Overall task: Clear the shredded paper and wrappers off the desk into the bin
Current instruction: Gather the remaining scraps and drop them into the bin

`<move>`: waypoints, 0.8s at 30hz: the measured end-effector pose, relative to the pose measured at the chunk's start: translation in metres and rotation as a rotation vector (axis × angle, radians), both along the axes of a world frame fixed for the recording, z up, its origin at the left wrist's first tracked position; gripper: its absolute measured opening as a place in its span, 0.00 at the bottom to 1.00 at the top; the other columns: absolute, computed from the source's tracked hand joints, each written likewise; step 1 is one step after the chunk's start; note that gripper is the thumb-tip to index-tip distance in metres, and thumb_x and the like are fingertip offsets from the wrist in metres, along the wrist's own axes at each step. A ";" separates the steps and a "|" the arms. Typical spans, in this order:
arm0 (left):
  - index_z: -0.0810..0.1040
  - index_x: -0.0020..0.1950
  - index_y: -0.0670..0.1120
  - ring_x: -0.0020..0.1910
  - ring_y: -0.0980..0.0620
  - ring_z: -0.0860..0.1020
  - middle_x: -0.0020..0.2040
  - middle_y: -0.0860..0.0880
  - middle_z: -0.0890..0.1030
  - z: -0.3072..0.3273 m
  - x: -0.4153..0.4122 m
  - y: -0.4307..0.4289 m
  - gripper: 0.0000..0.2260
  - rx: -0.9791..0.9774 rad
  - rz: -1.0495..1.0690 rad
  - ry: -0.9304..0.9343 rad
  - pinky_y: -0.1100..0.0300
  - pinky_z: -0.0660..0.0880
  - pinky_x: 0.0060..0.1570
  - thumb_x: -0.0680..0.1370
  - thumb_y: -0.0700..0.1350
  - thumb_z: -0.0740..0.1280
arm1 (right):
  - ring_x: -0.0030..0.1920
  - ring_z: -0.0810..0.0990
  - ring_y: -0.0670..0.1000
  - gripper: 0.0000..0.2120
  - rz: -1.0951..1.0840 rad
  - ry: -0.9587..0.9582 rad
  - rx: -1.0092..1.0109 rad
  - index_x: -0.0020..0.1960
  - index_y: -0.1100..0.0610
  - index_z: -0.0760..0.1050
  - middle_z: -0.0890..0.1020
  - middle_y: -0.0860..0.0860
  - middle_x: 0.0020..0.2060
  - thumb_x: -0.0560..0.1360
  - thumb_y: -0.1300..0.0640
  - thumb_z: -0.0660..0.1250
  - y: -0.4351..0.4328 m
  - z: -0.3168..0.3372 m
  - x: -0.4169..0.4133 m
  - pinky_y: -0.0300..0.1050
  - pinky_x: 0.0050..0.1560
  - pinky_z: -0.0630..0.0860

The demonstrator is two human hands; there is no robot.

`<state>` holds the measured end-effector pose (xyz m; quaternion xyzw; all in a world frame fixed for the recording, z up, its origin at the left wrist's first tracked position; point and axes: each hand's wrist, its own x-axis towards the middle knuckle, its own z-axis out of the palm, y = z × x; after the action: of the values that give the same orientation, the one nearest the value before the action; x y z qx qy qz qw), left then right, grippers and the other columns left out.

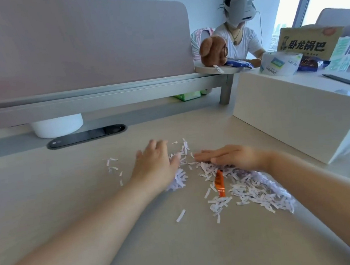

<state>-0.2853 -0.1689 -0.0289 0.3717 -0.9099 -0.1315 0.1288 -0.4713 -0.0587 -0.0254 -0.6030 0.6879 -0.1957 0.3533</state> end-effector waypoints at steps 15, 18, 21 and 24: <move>0.55 0.75 0.42 0.75 0.48 0.57 0.77 0.44 0.57 -0.008 0.012 -0.012 0.25 0.229 -0.224 -0.101 0.56 0.54 0.73 0.81 0.53 0.52 | 0.61 0.75 0.48 0.15 -0.463 -0.132 -0.208 0.61 0.53 0.75 0.77 0.51 0.62 0.80 0.59 0.55 0.038 0.013 0.044 0.42 0.65 0.66; 0.55 0.75 0.46 0.75 0.50 0.57 0.77 0.47 0.57 0.001 -0.003 -0.010 0.23 0.278 -0.317 0.046 0.58 0.54 0.72 0.81 0.49 0.55 | 0.58 0.76 0.50 0.13 -0.636 -0.034 -0.355 0.60 0.52 0.76 0.78 0.46 0.57 0.79 0.56 0.57 0.056 0.019 0.040 0.40 0.55 0.69; 0.51 0.76 0.46 0.77 0.50 0.48 0.78 0.48 0.51 0.008 -0.027 -0.023 0.26 0.182 -0.265 -0.010 0.51 0.48 0.75 0.81 0.53 0.52 | 0.52 0.77 0.48 0.14 -0.779 0.157 -0.396 0.62 0.52 0.74 0.78 0.48 0.59 0.77 0.54 0.60 0.080 0.016 0.029 0.37 0.52 0.68; 0.50 0.76 0.48 0.77 0.49 0.45 0.78 0.47 0.47 0.007 -0.048 -0.024 0.26 0.243 -0.289 -0.166 0.45 0.46 0.75 0.81 0.57 0.47 | 0.49 0.79 0.44 0.20 -0.764 0.123 -0.212 0.68 0.53 0.67 0.76 0.48 0.59 0.77 0.49 0.60 0.099 0.003 0.023 0.35 0.50 0.73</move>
<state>-0.3336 -0.1925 -0.0221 0.2598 -0.9386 -0.2265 -0.0125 -0.4485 0.0402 -0.0221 -0.3476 0.8585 -0.3462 0.1492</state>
